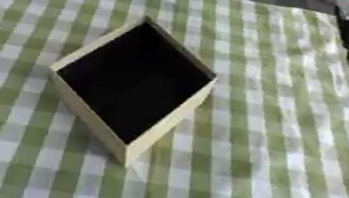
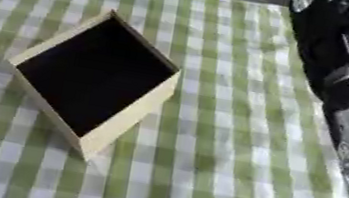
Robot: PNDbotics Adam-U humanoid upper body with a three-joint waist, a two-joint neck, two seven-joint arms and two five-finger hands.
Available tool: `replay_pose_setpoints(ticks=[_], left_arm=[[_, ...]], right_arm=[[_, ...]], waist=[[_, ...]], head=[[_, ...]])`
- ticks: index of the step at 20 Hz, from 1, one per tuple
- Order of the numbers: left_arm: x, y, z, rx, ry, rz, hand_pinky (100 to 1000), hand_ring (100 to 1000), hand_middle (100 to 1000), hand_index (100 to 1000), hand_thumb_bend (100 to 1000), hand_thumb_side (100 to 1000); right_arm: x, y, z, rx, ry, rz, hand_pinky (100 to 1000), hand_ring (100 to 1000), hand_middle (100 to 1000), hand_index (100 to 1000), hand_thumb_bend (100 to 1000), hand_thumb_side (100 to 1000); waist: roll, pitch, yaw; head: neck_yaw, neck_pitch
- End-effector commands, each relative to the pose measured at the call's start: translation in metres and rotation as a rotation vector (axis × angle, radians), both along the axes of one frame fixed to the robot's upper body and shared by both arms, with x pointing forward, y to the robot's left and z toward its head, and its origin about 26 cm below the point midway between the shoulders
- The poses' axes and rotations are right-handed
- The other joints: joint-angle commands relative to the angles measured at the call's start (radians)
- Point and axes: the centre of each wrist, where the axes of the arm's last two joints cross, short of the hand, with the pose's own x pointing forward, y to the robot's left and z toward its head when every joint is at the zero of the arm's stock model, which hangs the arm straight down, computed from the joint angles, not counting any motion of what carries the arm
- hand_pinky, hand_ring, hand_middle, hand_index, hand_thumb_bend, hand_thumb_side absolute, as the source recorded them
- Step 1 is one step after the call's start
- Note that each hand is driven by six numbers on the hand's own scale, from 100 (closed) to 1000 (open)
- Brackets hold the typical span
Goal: Pick up objects on the table and place them in the box.
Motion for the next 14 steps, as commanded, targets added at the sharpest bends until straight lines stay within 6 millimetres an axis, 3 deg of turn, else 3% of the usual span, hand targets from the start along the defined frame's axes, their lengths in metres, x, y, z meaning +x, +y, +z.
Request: replay_pose_setpoints(ticks=[1, 14], left_arm=[[-0.003, 0.003, 0.008, 0.018, -0.023, 0.002, 595, 678, 711, 808, 378, 575], [-0.003, 0.001, 0.008, 0.014, -0.026, -0.005, 595, 676, 711, 808, 374, 578]], right_arm=[[-0.023, 0.006, 0.025, -0.010, -0.056, 0.093, 587, 582, 501, 512, 100, 148], [-0.095, 0.071, 0.010, -0.139, 0.029, 0.394, 583, 585, 499, 511, 100, 169]], waist=[[0.003, -0.028, 0.002], [-0.004, -0.020, 0.023]], head=[[0.007, 0.004], [-0.008, 0.015]])
